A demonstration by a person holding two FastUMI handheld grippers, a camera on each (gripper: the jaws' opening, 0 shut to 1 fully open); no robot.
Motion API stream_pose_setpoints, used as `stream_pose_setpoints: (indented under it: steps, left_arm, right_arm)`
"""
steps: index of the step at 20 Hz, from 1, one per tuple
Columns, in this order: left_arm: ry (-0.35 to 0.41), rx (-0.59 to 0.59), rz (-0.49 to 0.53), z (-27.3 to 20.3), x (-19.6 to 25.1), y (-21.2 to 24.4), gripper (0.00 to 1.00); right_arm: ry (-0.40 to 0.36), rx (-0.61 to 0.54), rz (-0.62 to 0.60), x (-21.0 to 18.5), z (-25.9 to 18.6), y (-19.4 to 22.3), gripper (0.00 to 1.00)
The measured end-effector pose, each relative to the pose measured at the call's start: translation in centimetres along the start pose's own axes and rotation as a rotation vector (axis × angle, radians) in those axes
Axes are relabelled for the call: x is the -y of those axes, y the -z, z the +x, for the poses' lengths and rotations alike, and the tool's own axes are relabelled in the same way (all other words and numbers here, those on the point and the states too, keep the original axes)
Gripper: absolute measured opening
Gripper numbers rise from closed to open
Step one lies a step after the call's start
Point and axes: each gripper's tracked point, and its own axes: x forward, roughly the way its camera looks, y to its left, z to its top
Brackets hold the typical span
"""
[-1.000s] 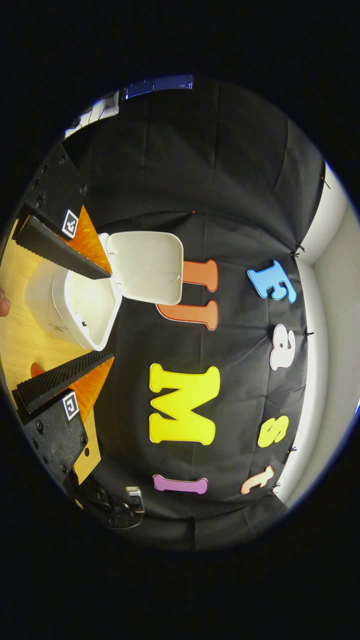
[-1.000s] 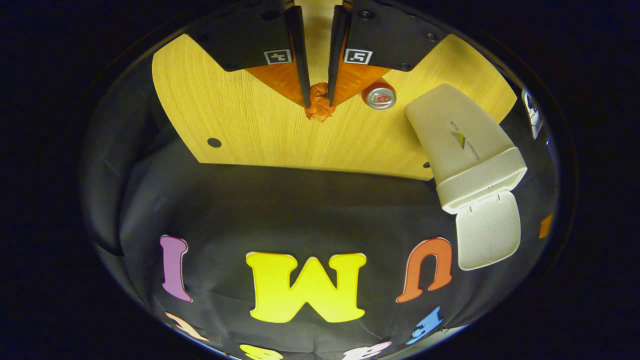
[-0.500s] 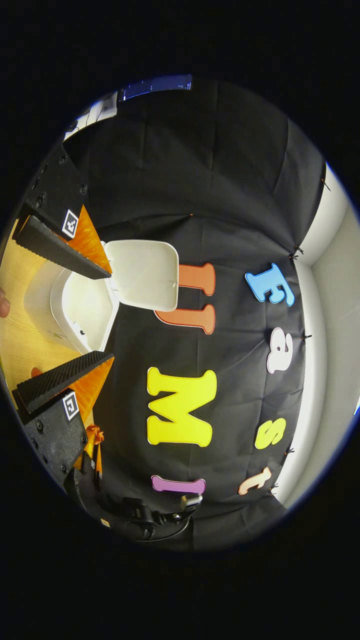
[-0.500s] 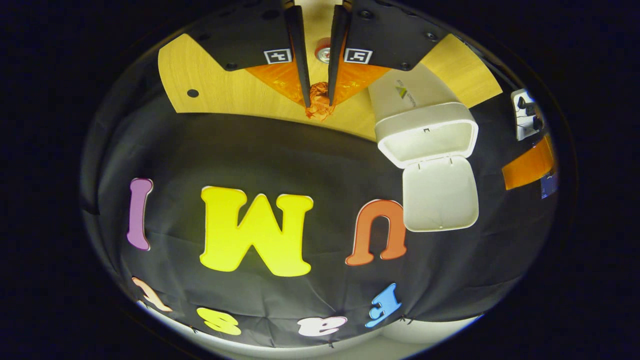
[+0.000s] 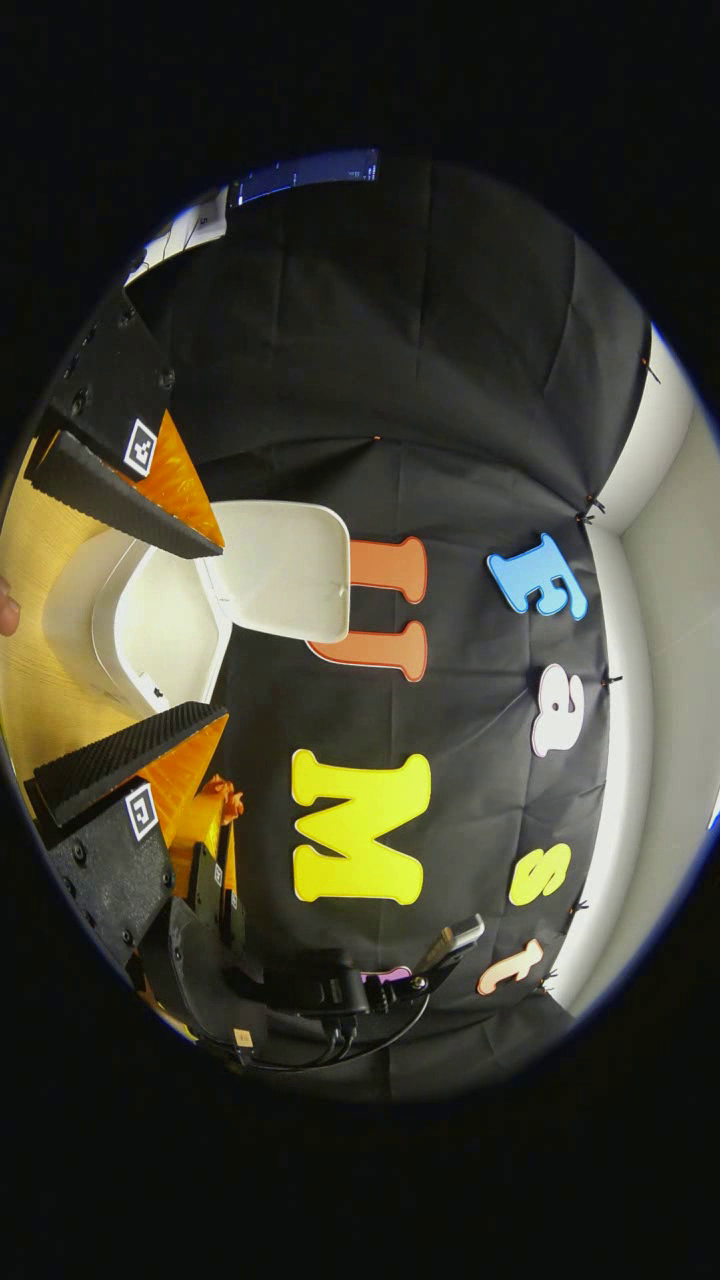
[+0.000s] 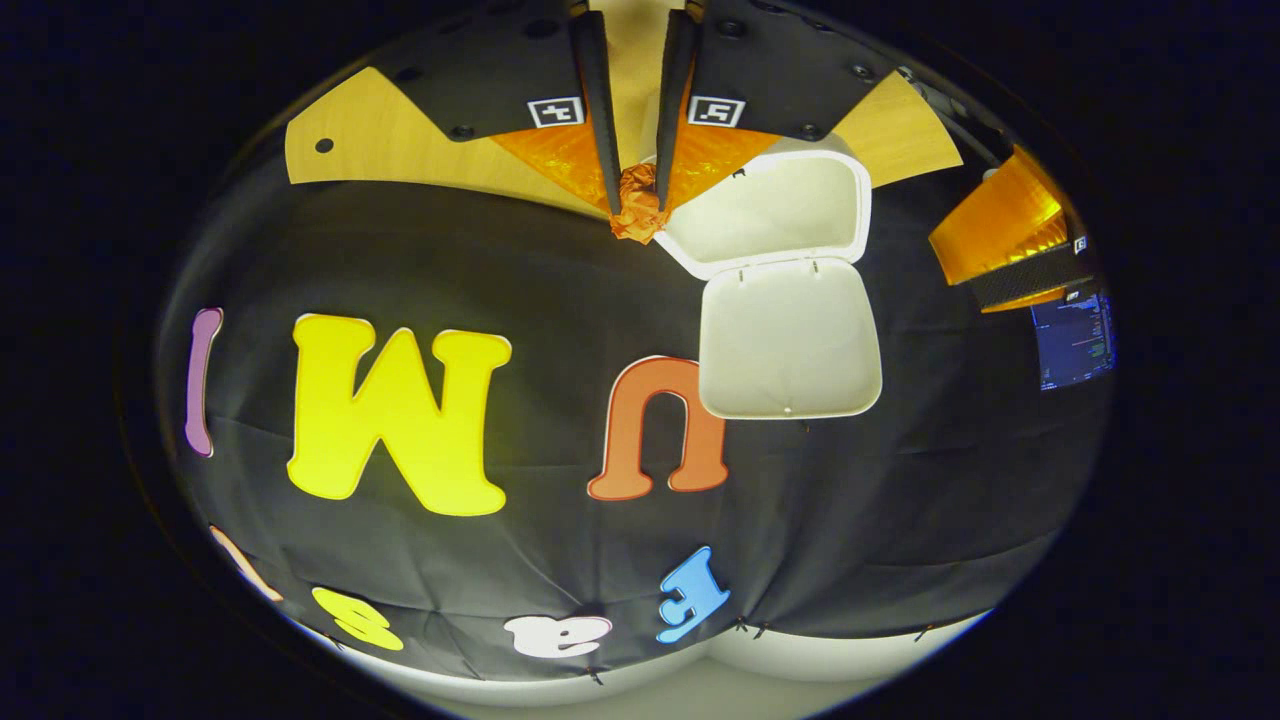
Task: Press the lid of the desktop garbage bin to open it, pick up the crumpled paper on the desktop and throw it into the bin, then pick up the pop can on the desktop and drop it into the bin, and finally close the garbage bin lid.
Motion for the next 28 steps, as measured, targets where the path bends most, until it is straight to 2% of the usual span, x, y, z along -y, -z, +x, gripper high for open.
stream_pose_setpoints:
  steps: [1, 4, 5, 7, 8, 9, 12, 15, 17, 18, 22, 28]
  left_arm:
    - [-0.003, 0.001, 0.000, 0.1, -0.3, 0.0, 1.00]
    - [-0.011, 0.011, 0.008, 0.3, -1.2, -0.4, 1.00]
    - [-0.015, 0.013, 0.011, 0.3, -1.4, -0.4, 0.95]
    - [-0.022, 0.022, 0.015, 0.4, -2.1, -0.7, 0.95]
    - [-0.030, 0.025, 0.018, 0.4, -2.5, -0.8, 1.00]
    - [-0.036, 0.027, 0.020, 0.3, -2.9, -0.8, 0.95]
    - [-0.058, 0.029, 0.020, 0.2, -4.0, -0.9, 0.95]
    - [-0.078, 0.027, 0.020, 0.1, -5.1, -0.7, 0.95]
    - [-0.086, 0.028, 0.016, 0.0, -5.5, -0.6, 0.95]
    - [-0.087, 0.026, 0.015, 0.0, -5.5, -0.6, 0.95]
    - [-0.072, 0.027, 0.004, -0.1, -5.0, -0.6, 0.95]
    - [-0.027, 0.020, -0.016, 0.4, -3.2, -0.1, 0.95]
  right_arm:
    - [-0.020, 0.002, 0.002, -0.9, 0.5, -0.3, 0.23]
    - [-0.073, 0.004, 0.001, -3.3, 2.3, -0.8, 0.23]
    - [-0.082, 0.000, -0.003, -3.9, 2.9, -0.8, 0.23]
    - [-0.105, -0.004, -0.007, -4.9, 4.2, -0.5, 0.23]
    - [-0.114, -0.005, -0.010, -5.5, 4.6, -0.5, 0.23]
    - [-0.122, -0.005, -0.015, -6.0, 4.9, -0.4, 0.23]
    - [-0.142, -0.010, -0.034, -7.4, 5.8, -0.2, 0.22]
    - [-0.168, -0.015, -0.046, -8.7, 6.3, 0.1, 0.36]
    - [-0.185, -0.013, -0.052, -9.4, 6.1, 0.2, 0.56]
    - [-0.184, -0.012, -0.055, -9.5, 6.0, 0.2, 0.75]
    - [-0.153, -0.001, -0.057, -8.4, 5.2, 0.0, 0.86]
    - [-0.040, 0.033, -0.042, -4.2, 2.5, -0.8, 0.90]
